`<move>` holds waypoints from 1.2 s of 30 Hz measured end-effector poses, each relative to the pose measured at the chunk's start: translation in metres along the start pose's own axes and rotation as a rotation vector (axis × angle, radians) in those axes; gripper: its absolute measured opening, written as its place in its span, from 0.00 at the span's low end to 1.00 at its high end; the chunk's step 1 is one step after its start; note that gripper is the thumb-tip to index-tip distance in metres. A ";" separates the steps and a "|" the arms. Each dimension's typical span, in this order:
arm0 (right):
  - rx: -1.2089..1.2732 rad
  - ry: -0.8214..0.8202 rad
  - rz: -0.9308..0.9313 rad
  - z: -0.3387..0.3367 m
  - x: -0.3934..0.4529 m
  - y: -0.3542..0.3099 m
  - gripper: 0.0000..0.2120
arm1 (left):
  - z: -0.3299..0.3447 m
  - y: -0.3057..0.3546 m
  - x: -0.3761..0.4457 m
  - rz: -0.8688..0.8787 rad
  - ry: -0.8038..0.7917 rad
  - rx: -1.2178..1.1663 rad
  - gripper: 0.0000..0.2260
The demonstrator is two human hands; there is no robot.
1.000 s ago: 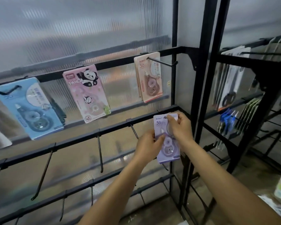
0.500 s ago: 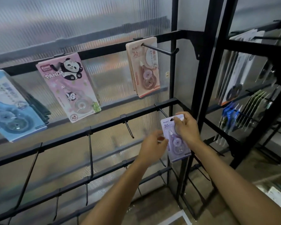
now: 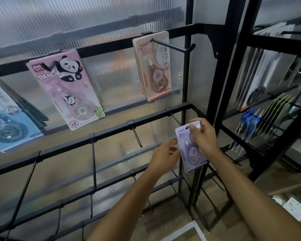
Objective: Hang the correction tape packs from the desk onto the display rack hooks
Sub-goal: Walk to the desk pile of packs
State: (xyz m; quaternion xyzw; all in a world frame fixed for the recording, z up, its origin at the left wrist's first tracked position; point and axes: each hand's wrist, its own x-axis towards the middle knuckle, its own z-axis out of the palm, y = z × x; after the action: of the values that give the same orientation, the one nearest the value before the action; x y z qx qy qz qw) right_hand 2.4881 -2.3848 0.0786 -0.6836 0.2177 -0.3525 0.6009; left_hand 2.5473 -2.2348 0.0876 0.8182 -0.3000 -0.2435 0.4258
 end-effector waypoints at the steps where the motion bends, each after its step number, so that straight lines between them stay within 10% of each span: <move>1: -0.012 -0.013 0.004 0.001 -0.001 0.000 0.04 | 0.001 -0.001 0.001 0.003 0.001 -0.002 0.13; 20: -0.362 -0.070 -0.037 0.045 0.075 0.021 0.08 | -0.018 -0.021 -0.005 -0.086 0.072 0.078 0.19; 29: -0.310 0.237 0.131 0.053 0.046 0.044 0.14 | -0.031 -0.038 -0.018 -0.085 0.118 0.178 0.19; 36: -0.523 0.015 0.117 0.090 -0.022 0.051 0.10 | -0.035 -0.071 -0.038 -0.048 0.184 0.283 0.18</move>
State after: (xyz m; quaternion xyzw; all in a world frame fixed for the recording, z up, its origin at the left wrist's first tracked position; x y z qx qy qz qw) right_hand 2.5470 -2.3185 0.0218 -0.7992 0.3451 -0.2539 0.4215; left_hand 2.5642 -2.1563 0.0511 0.8957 -0.2715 -0.1328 0.3260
